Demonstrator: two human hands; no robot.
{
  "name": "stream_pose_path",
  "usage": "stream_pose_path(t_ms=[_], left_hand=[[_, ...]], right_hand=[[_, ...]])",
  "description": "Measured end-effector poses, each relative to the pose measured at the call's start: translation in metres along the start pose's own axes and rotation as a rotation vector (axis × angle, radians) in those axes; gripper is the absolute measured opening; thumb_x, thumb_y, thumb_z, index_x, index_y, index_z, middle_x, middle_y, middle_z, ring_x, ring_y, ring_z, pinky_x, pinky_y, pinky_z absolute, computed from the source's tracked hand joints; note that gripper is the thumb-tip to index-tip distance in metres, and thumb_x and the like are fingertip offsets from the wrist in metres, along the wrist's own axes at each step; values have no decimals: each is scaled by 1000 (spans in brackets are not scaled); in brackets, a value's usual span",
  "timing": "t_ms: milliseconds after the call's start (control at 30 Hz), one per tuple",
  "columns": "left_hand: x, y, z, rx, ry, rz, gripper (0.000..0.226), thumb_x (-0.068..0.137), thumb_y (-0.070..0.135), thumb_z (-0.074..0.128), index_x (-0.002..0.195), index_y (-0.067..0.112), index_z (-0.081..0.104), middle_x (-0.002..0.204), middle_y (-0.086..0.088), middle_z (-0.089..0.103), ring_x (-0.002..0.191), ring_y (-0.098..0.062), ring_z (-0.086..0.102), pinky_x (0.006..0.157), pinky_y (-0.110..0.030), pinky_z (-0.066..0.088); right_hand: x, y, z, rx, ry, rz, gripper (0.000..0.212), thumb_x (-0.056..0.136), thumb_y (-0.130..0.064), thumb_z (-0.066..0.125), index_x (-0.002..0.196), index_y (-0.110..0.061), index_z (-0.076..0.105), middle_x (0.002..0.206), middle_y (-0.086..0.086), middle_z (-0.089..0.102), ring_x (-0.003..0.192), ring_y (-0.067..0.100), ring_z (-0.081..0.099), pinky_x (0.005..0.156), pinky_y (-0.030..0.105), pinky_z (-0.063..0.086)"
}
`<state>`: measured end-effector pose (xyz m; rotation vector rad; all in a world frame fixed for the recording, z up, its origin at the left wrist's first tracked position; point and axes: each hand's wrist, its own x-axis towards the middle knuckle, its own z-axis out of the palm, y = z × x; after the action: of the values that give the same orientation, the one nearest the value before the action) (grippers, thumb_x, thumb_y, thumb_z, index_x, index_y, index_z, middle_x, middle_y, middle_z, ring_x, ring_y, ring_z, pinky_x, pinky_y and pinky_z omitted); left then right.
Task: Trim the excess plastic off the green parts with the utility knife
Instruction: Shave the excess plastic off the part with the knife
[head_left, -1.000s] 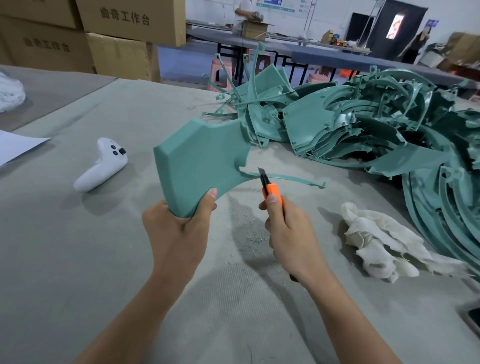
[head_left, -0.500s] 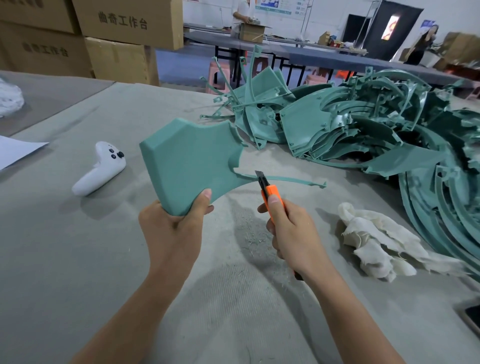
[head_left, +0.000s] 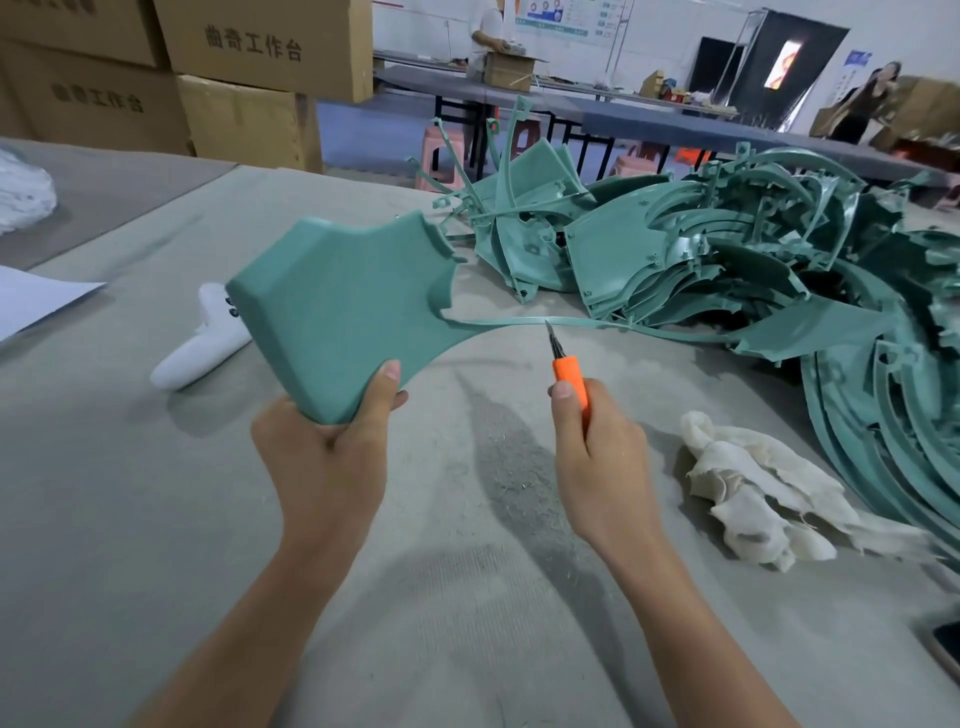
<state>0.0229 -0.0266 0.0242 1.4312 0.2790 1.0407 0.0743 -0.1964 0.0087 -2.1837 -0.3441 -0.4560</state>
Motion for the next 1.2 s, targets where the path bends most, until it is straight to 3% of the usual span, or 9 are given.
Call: stream_pose_path(t_ms=[200,300,400,467,600,733,900,1033,1200], left_hand=[[-10,-2,4,77,-43,11,25,76,32,73,69,55,69,64,25,68,65,-13,72,64,-38,57],[-12,-3,5,83,-43,30,21,75,33,73,67,51,69,60,18,67,64,-23,72,59,-42,56],[-11,-5,5,85,-30,23,22,75,33,73,67,53,69,59,19,65,64,-28,72,58,-47,57],[-12,-4,6,72,-32,16,25,75,32,73,70,55,69,62,23,67,65,-27,72,61,-49,58],[-12,-4,7,66,-33,0,28,77,30,74,72,57,69,69,26,69,66,-23,73,66,-52,59],[-13,-5,7,73,-43,1,27,76,30,74,72,56,70,70,26,70,67,-22,73,66,-52,59],[-12,-4,8,3,-50,-30,27,76,24,73,71,50,72,73,26,71,72,-5,72,71,-49,60],[-13,-5,8,-83,-43,-50,26,79,11,74,70,36,72,77,22,73,71,-2,72,66,-41,60],[3,-9,0,-214,84,-46,18,81,5,72,85,23,71,82,17,74,78,-6,71,64,-30,60]], right_hand=[[-1,-1,6,-84,-62,39,32,103,-45,29,83,-24,43,58,-6,45,49,10,43,45,24,26],[-4,-9,9,-11,-91,13,37,102,-46,27,84,-20,48,57,-4,47,57,10,49,48,24,34],[-7,-19,11,81,-134,40,58,93,-59,20,92,-15,56,63,1,56,60,16,51,55,34,41],[-7,-22,11,154,-170,75,55,95,-59,22,92,-16,58,62,0,54,52,18,49,57,44,43],[-5,-18,9,264,-199,130,39,103,-48,31,91,-26,60,56,-6,48,45,10,42,51,34,35],[-4,-15,6,284,-206,138,38,104,-46,32,92,-24,61,55,-7,45,43,7,38,52,31,32],[3,-6,-2,358,-242,236,40,105,-44,34,87,-22,62,52,-12,43,42,3,34,48,25,27],[4,-3,-4,414,-275,275,43,104,-47,36,89,-18,64,56,-10,42,40,2,34,40,18,27],[16,15,-23,382,-166,401,42,105,-43,33,97,-13,61,64,-1,43,36,4,34,37,21,27]])
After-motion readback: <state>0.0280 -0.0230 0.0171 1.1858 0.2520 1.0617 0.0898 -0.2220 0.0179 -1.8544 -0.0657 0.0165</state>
